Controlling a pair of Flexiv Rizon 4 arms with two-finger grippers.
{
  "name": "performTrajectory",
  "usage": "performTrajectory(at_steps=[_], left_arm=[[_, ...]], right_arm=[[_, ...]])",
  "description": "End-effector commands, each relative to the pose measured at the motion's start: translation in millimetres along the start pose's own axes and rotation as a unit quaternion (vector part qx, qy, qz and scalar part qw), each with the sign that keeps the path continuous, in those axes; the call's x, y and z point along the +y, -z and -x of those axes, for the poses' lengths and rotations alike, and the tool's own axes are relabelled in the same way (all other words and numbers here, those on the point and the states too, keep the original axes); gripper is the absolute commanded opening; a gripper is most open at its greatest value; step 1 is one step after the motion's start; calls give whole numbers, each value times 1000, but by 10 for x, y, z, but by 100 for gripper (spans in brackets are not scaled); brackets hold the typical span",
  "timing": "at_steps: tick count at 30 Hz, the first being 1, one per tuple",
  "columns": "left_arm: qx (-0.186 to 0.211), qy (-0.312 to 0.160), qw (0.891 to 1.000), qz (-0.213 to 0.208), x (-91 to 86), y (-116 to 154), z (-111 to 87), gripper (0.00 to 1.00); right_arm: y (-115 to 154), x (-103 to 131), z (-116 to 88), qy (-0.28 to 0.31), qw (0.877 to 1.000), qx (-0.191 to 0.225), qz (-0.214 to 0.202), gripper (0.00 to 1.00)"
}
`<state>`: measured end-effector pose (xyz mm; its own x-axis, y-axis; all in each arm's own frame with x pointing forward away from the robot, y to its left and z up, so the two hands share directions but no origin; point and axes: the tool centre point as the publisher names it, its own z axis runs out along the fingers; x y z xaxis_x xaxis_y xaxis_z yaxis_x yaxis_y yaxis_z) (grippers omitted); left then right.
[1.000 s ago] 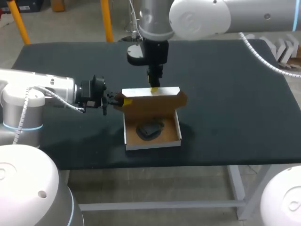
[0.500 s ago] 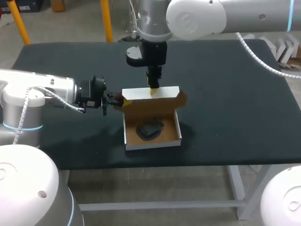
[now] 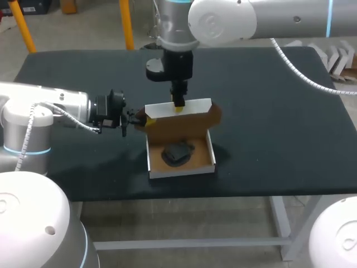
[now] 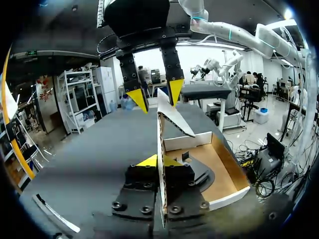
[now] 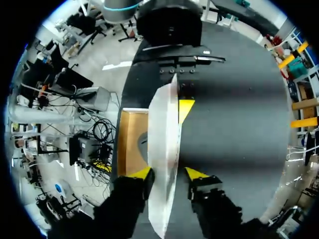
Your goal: Assemble the packaging by folding the flat box into shape, placing the metal phone stand inside, and closing the box properly
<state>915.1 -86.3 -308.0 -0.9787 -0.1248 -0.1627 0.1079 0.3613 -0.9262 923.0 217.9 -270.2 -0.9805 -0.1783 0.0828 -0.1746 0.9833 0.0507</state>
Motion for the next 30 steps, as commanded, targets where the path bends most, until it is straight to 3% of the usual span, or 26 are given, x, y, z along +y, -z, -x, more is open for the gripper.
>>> performTrajectory(at_steps=[1,2,3,10,11,12,13,21,30], left_arm=[[1,0,1000,-1,-15,-1,-4,0],[1,0,1000,-1,-15,-1,-4,0],[1,0,1000,-1,-15,-1,-4,0],[1,0,1000,-1,-15,-1,-4,0],[1,0,1000,-1,-15,-1,-4,0],[1,0,1000,-1,-15,-1,-4,0],[1,0,1000,-1,-15,-1,-4,0],[1,0,1000,-1,-15,-1,-4,0],[1,0,1000,-1,-15,-1,-4,0]], right_arm=[[-29,46,82,0,1000,11,-5,33],[-30,47,84,0,1000,11,-5,12],[-30,47,84,0,1000,11,-5,0],[-31,48,82,-1,1000,10,2,0],[-29,45,81,-1,1000,10,2,7],[-16,35,74,-3,1000,10,5,77],[7,29,63,-2,1000,11,11,100],[294,-49,-19,-18,999,-6,41,100],[607,-171,8,-77,995,-24,62,100]])
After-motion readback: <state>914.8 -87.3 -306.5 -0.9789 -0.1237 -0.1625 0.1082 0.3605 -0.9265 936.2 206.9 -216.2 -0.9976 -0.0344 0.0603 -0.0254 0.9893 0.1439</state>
